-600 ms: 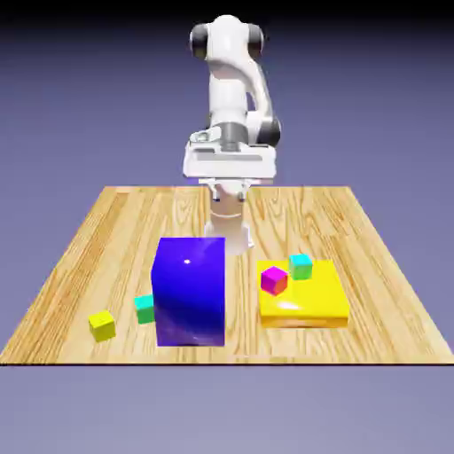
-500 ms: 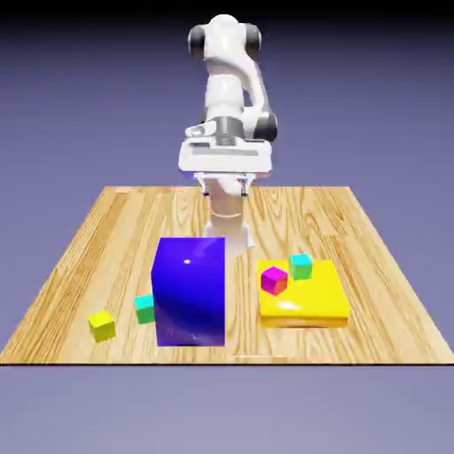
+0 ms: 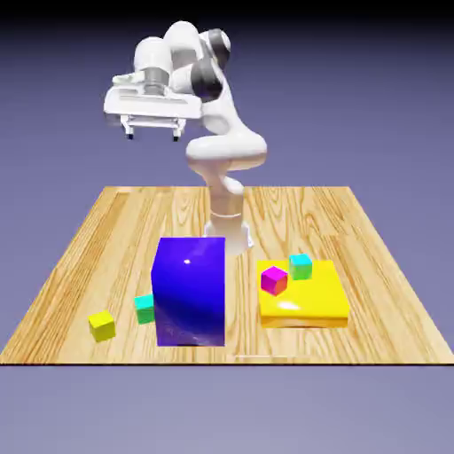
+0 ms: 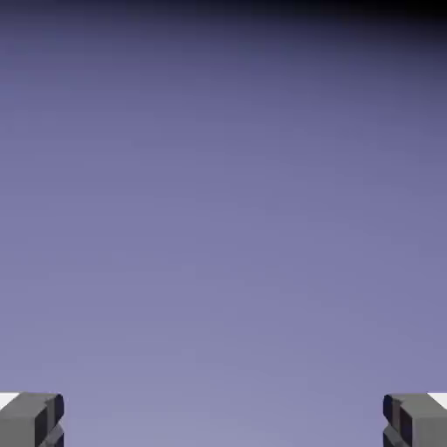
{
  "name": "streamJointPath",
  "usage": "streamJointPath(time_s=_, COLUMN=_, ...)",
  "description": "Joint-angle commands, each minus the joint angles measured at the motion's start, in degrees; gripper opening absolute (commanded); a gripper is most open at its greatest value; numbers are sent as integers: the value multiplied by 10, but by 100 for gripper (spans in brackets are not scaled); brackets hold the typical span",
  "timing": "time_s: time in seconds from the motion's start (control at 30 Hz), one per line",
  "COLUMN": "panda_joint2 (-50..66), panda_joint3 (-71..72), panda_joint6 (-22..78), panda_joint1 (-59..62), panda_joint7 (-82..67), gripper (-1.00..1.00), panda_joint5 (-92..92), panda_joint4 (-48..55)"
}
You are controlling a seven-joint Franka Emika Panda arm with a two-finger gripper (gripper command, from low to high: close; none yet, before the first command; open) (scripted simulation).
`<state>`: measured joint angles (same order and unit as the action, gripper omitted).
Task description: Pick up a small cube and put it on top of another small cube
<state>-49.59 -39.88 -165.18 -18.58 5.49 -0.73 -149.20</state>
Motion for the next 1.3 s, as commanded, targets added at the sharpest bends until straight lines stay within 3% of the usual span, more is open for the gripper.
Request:
streamJointPath(time_s=0.0, panda_joint2=-9, panda_joint3=-21, panda_joint6=5, panda_joint1=-9, panda_joint7=-19, gripper=0, panda_joint5=0, panda_joint4=6)
streamJointPath(time_s=1.27, panda_joint2=-328, panda_joint3=-772, panda_joint6=171, panda_joint1=-346, panda_joint7=-715, gripper=0, panda_joint5=-14, panda_joint4=228)
